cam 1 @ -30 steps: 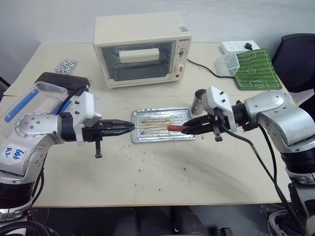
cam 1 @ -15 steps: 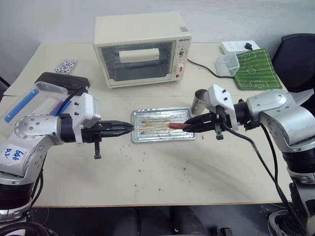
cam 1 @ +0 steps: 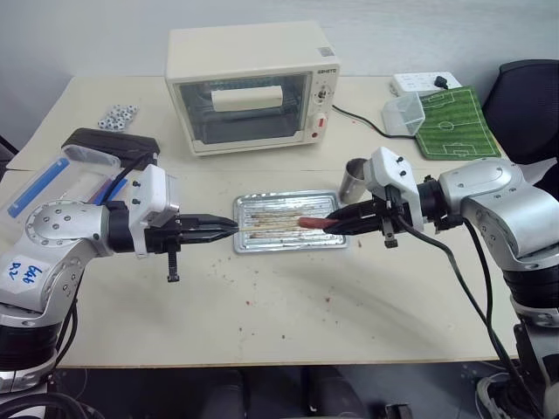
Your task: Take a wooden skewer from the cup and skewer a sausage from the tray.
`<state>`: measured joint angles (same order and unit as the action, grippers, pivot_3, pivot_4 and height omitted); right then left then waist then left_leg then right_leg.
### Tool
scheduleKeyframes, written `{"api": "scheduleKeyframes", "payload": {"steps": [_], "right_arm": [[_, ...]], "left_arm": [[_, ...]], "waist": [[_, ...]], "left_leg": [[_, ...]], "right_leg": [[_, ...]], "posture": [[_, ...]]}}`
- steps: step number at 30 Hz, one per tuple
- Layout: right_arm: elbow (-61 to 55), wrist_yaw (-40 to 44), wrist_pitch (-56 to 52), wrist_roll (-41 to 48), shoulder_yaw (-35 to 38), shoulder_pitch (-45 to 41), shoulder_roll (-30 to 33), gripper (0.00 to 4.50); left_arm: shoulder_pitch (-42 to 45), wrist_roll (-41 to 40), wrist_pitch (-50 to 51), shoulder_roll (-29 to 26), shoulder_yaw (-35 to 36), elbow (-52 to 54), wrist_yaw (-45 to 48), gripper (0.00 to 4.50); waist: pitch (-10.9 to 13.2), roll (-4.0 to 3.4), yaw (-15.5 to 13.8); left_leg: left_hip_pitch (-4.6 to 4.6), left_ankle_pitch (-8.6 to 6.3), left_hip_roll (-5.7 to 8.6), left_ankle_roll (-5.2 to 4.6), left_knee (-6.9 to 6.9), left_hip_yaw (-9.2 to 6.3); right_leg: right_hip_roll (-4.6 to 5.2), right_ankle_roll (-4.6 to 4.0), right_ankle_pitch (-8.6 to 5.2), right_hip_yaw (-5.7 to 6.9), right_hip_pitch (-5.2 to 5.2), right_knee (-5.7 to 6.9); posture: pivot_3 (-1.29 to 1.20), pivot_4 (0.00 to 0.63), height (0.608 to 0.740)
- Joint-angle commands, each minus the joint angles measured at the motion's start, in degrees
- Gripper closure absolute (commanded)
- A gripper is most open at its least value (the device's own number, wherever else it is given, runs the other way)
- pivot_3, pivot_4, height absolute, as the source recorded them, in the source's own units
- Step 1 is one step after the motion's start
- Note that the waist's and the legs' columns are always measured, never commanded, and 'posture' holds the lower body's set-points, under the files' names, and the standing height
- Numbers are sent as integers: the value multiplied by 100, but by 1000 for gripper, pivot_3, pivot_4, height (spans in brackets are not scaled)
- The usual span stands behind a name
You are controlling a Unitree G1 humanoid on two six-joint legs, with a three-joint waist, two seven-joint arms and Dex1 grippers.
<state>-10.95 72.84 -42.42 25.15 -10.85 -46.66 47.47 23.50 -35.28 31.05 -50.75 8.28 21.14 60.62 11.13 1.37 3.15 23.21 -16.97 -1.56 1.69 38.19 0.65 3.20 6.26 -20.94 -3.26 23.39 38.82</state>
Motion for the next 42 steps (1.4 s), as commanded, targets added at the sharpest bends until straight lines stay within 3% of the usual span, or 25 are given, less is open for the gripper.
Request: {"api": "scheduleKeyframes", "payload": {"steps": [1, 42], "right_arm": [[3, 6, 154, -44, 184, 3, 149, 4242], [-127, -71, 146, 36, 170, 150, 111, 4242]], "left_arm": [[78, 50, -104, -118, 108, 30, 29, 4500], [181, 80, -74, -101, 84, 41, 56, 4500]], "waist": [[0, 0, 2], [0, 0, 0]], "left_leg": [[0, 0, 0, 0, 0, 0], [0, 0, 0, 0, 1, 0]], "right_leg": [[0, 0, 0, 0, 0, 0], [-1, 0, 0, 0, 0, 2]], "posture": [[0, 150, 740], [0, 150, 740]]}}
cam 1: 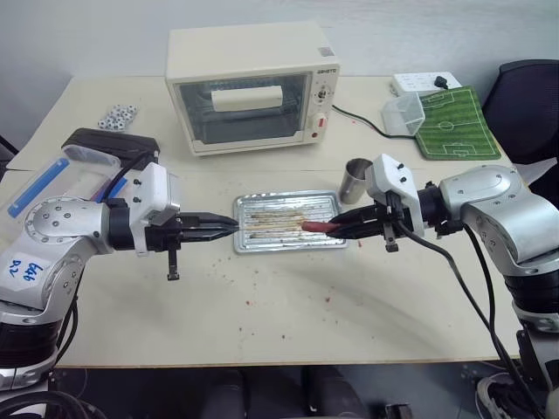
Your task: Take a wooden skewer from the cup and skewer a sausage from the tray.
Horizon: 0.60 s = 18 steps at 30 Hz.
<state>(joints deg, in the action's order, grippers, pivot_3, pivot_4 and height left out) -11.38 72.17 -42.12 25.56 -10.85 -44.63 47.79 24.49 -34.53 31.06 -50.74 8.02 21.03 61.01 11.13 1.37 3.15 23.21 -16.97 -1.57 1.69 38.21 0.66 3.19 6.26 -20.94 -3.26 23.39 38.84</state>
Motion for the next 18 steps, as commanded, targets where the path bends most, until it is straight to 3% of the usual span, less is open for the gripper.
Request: {"api": "scheduleKeyframes", "payload": {"steps": [1, 18], "right_arm": [[-91, -6, 115, -2, 168, -56, 73, 4242], [-488, -87, -190, 277, 239, -141, 12, 4242]], "left_arm": [[84, 6, -78, -99, 107, 54, 16, 4500], [138, 15, -97, -10, 38, 46, -3, 4500]], "waist": [[0, 0, 0], [0, 0, -1]], "left_leg": [[0, 0, 0, 0, 0, 0], [0, 0, 0, 0, 1, 0]], "right_leg": [[0, 0, 0, 0, 0, 0], [0, 0, 0, 0, 0, 1]], "posture": [[0, 150, 740], [0, 150, 740]]}}
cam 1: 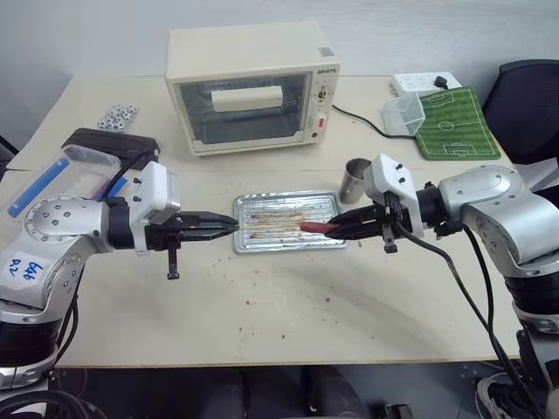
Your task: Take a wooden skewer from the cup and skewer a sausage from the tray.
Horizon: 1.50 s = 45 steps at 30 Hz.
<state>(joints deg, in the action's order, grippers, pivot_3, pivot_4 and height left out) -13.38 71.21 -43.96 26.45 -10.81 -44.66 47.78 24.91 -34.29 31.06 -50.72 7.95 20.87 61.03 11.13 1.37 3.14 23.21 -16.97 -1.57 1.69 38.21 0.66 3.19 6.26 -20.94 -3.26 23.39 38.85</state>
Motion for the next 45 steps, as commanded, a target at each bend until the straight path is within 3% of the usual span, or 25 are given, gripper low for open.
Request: {"api": "scheduleKeyframes", "payload": {"steps": [1, 8, 22, 35, 36, 43, 45], "right_arm": [[-295, -11, -4, 199, 241, -158, -9, 4242], [-261, -101, 115, 238, 249, -357, -208, 4242], [-397, 614, 1074, 1, 37, -408, -192, 4242], [-388, 578, 987, -172, -55, -463, -392, 4242], [-331, 572, 979, -204, -37, -472, -366, 3550], [267, 176, 742, -311, 312, -830, -266, 1414], [412, 16, 471, -149, 514, -957, -288, 1414]], "left_arm": [[95, -12, -93, -8, 37, 67, -3, 4500], [150, -86, -27, 76, -108, 121, 56, 4500], [484, -6, -142, 165, -556, 13, 447, 4500], [527, 163, -194, 363, -629, -47, 382, 4500], [465, 172, -189, 338, -556, -45, 342, 4500], [-386, 104, 10, 251, 431, 240, -500, 4500], [-792, 47, 160, 314, 869, 551, -897, 4500]], "waist": [[0, 0, 0], [0, 0, -1], [0, 0, -1], [0, 0, -2], [0, 0, 2], [0, 0, 12], [0, 0, 8]], "left_leg": [[0, 0, 0, 0, 0, 0], [0, 0, -1, 0, 1, 0], [0, 0, 0, 1, 2, 1], [0, 3, -1, 5, 6, 1], [0, 3, -1, 4, 6, 1], [0, 1, -3, 2, 6, 0], [0, 0, -1, 0, 5, -1]], "right_leg": [[0, 0, 0, 0, 0, 0], [-1, 0, 0, 0, 1, 2], [-2, 0, 0, 2, 0, 2], [-2, 0, 0, 1, 1, 5], [-2, 0, 0, 2, 0, 5], [-3, 0, 0, -2, 6, 10], [1, 0, 0, -4, 6, 9]], "posture": [[0, 150, 740], [0, 150, 740], [0, 150, 740], [0, 150, 740], [0, 150, 740], [0, 150, 740], [0, 150, 740]]}}
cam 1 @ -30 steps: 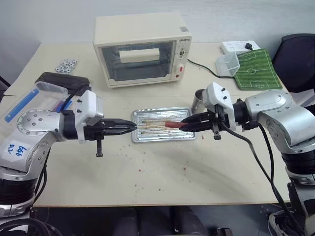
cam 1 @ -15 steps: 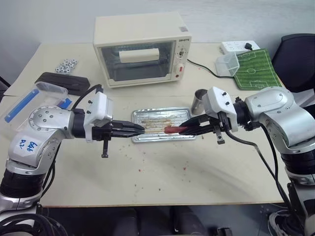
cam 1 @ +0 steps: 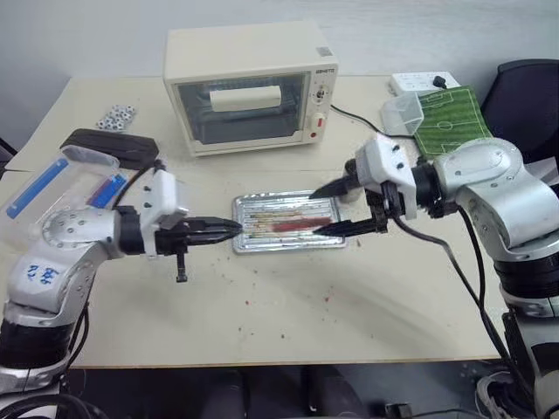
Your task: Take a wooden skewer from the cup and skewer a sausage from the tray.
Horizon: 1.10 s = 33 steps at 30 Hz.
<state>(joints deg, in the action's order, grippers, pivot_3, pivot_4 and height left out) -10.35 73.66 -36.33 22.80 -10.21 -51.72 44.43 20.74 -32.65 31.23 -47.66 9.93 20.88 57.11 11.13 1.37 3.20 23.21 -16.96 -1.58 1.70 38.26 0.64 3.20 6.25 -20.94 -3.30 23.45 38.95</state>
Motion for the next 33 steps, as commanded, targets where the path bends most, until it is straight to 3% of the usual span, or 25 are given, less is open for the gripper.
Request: {"api": "scheduleKeyframes", "payload": {"steps": [1, 5, 10, 16, 23, 27, 33], "right_arm": [[155, -325, -449, 306, 552, -307, 21, 1414], [228, -784, -1269, 818, 989, -472, -197, 1414], [12, -1226, -1952, 1402, 1290, -502, -448, 17], [-62, -1618, -2230, 1796, 1349, -603, -793, 17], [-113, -1788, -2095, 1879, 1229, -517, -944, 17], [-46, -1852, -2069, 1924, 1242, -528, -1007, 17], [-39, -1872, -2006, 1945, 1228, -507, -990, 17]], "left_arm": [[-567, -145, 222, 45, 896, 698, -698, 4500], [-1387, -200, 600, 285, 2047, 1205, -1569, 4500], [-2130, 45, 844, 561, 3598, 1275, -2460, 4500], [-2447, 732, 285, 345, 4288, 18, -2771, 4500], [-1785, 1147, -382, -353, 4082, -2315, -2863, 4500], [-819, 1394, -934, -669, 3211, -3749, -2669, 4500], [-411, 1471, -1394, -823, 2684, -4477, -2207, 4500]], "waist": [[0, 0, 6], [0, 0, 5], [0, 0, 0], [-1, 1, 1], [-6, 10, 0], [-10, 17, -19], [-13, 21, 67]], "left_leg": [[0, 0, -2, 0, -1, 0], [0, -3, -1, -6, -4, -4], [-1, -5, -3, -9, -6, -6], [-2, -5, 1, -10, -8, -6], [-1, -8, 6, -14, -12, -7], [1, -9, 8, -16, -16, -11], [2, -10, 0, -15, -24, 8]], "right_leg": [[0, 0, 0, -3, 0, -1], [10, -2, -1, -7, 0, -1], [9, -7, -1, -4, 0, 0], [10, -8, -2, 0, -1, 0], [23, -10, -2, 11, -1, -6], [33, -11, -1, 35, 1, -9], [48, -22, 5, 97, 12, 6]], "posture": [[0, 150, 740], [0, 150, 740], [0, 150, 740], [0, 150, 740], [0, 150, 740], [0, 150, 740], [0, 150, 740]]}}
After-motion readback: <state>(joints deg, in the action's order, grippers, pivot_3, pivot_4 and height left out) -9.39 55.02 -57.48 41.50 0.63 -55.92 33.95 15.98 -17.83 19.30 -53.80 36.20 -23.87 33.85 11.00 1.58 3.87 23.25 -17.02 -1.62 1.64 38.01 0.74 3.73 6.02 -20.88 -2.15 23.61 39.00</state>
